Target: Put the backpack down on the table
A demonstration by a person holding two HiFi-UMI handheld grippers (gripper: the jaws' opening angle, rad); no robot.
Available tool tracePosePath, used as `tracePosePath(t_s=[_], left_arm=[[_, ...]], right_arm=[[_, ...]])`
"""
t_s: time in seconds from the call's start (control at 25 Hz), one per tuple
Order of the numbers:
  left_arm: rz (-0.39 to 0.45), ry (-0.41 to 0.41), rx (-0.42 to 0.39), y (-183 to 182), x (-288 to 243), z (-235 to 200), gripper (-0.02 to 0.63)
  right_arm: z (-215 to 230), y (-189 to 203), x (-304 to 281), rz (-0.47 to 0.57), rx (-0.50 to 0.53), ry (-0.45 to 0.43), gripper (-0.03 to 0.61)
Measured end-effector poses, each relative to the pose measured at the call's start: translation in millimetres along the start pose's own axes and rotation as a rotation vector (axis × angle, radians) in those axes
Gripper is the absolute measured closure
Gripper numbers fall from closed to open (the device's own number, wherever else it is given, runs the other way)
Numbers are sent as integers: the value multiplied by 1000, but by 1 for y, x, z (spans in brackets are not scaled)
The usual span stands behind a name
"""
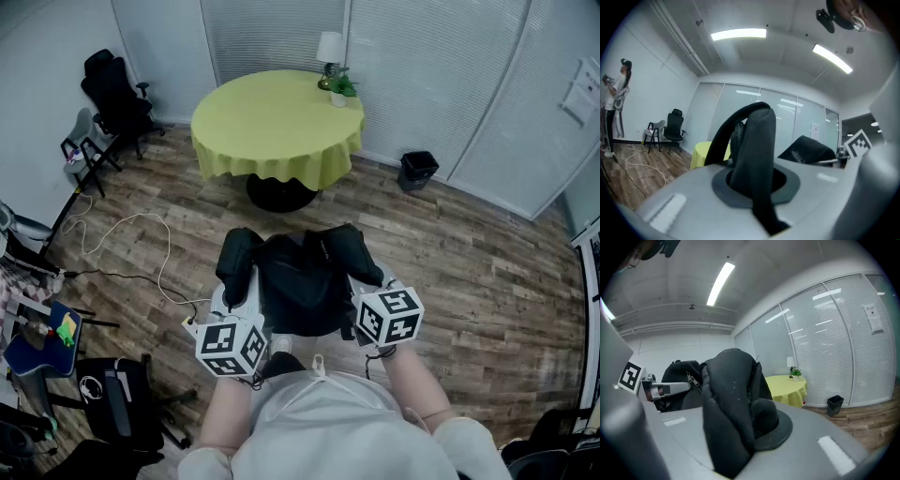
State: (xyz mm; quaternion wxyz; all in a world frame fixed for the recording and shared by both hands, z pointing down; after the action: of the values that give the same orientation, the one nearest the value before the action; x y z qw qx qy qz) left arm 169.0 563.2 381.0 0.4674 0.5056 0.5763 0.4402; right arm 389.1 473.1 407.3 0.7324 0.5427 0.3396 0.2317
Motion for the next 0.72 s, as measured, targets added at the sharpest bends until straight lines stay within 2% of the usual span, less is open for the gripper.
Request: tracePosePath(t_s=[0.72], left_arm=[[-34, 3, -5, 6, -10, -11, 592]], right_arm=[[0, 4, -12, -13, -25, -11, 549]])
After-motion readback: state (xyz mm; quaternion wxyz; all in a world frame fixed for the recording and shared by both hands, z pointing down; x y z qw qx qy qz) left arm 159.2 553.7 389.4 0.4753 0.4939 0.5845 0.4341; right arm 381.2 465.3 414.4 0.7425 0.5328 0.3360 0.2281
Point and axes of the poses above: the fingertips, and each gripper's own axes: x backward along the fingers, z to its right, y out of its underside, the point moved 6 cm from there along x, backward along the fingers, and after that the axes turned 1 degree about -x, right-handed, at the moved point
